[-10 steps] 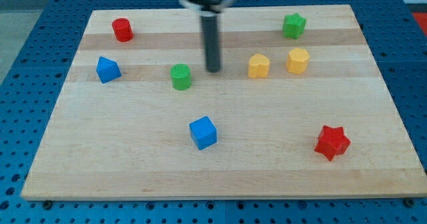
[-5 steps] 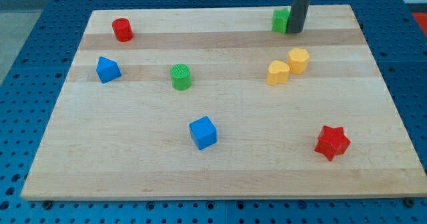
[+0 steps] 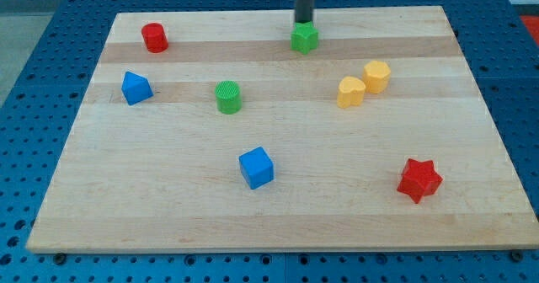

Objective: Slide the green star towards the top center

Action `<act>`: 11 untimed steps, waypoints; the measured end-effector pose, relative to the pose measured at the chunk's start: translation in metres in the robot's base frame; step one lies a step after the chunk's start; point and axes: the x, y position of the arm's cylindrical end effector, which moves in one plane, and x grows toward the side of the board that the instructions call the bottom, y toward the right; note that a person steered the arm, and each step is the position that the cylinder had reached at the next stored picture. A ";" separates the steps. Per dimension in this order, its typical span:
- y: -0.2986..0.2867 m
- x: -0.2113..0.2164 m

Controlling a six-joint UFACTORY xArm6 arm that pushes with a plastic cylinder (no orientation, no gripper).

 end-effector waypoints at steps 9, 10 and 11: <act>-0.071 0.036; -0.074 0.036; -0.071 0.036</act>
